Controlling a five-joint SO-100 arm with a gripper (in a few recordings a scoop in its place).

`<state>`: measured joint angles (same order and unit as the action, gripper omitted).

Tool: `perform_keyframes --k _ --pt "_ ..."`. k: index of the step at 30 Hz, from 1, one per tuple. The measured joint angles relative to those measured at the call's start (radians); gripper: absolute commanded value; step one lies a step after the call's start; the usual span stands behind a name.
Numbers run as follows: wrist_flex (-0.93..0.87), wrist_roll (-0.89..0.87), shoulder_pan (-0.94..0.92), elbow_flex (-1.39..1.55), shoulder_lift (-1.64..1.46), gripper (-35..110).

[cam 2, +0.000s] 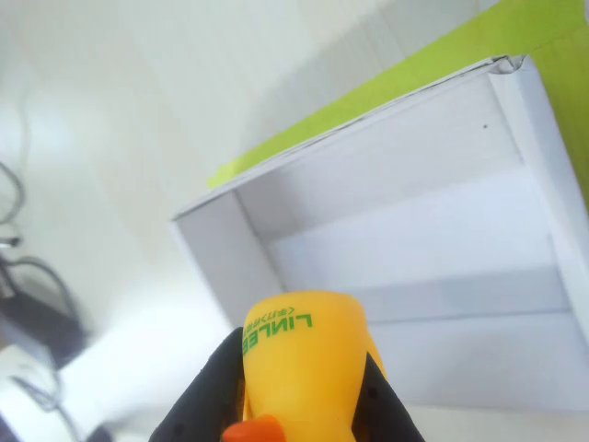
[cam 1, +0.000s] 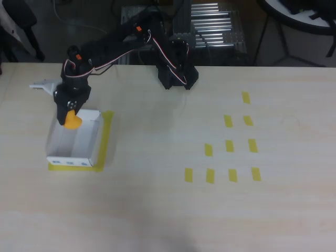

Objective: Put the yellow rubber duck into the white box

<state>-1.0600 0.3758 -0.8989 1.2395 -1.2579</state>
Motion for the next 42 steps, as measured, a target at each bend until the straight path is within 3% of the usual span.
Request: perform_keyframes --k 29,35,42 --pt "0.328 0.086 0.009 0.334 0.000 0" --pt "0.334 0.086 0.011 0.334 0.000 15" --pt "0.334 0.086 0.011 0.334 0.000 19"
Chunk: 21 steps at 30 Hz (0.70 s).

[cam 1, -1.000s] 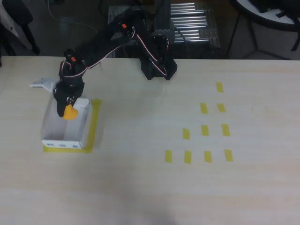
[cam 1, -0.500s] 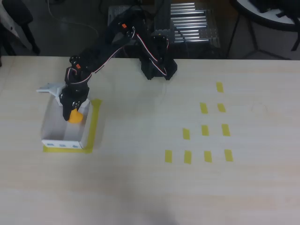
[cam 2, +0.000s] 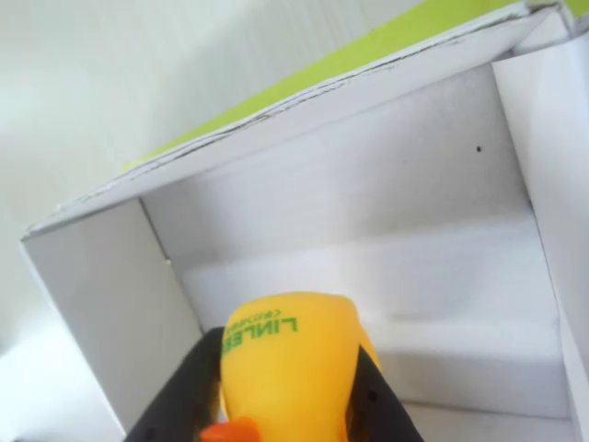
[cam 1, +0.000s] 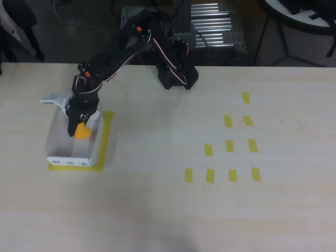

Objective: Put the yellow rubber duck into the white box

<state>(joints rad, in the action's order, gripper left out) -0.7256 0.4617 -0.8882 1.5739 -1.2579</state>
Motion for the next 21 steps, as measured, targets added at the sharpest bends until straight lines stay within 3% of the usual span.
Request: perform_keyframes --k 21 --pt "0.000 0.000 0.000 0.000 0.000 24"
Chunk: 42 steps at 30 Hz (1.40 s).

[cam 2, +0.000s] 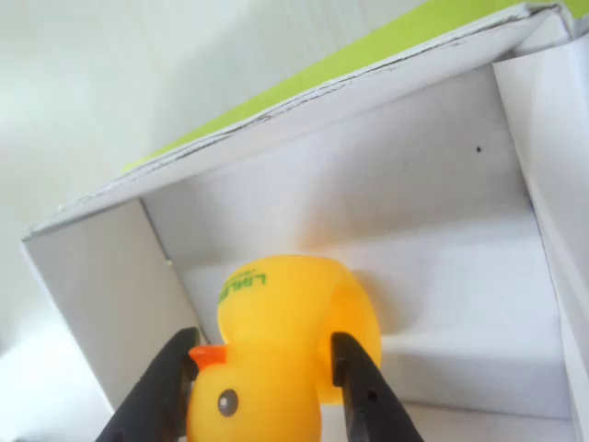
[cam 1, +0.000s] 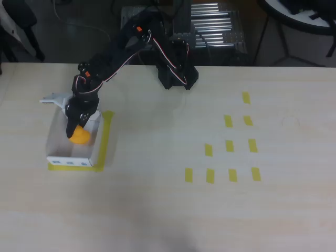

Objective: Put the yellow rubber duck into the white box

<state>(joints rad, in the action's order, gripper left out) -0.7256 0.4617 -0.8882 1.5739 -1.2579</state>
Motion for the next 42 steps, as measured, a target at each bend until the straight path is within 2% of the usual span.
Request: perform_keyframes --k 6,11,15,18,29,42 --pt "0.000 0.000 0.000 0.000 0.000 30" --pt "-0.009 0.000 0.000 0.000 0.000 29" --pt "-0.063 0.000 0.006 -0.020 0.000 9" --pt "-0.121 -0.003 0.006 -0.064 -0.009 1" --pt "-0.333 -0.129 0.038 -0.169 -0.118 0" --pt "-0.373 -0.158 0.091 -0.153 -0.367 0"
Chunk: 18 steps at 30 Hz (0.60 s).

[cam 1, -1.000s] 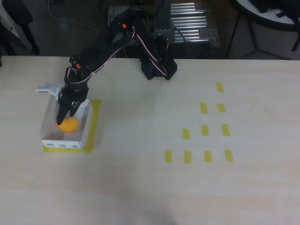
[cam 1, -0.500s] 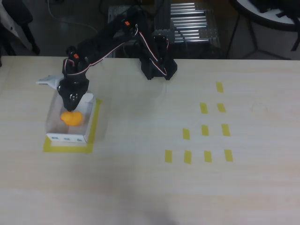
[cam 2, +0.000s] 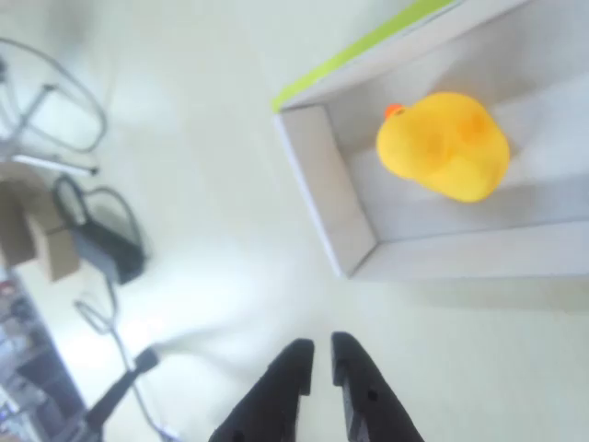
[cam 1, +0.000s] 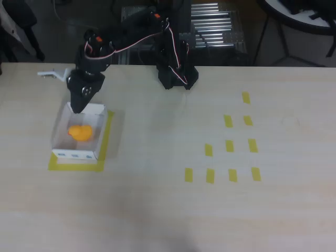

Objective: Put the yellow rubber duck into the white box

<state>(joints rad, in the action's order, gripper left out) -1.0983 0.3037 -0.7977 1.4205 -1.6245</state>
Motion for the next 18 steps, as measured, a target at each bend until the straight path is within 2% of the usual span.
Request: perform_keyframes --k 9,18 --pt "-0.025 -0.098 0.069 0.054 -0.176 0" --pt "0.021 -0.225 0.224 0.193 -0.463 0"
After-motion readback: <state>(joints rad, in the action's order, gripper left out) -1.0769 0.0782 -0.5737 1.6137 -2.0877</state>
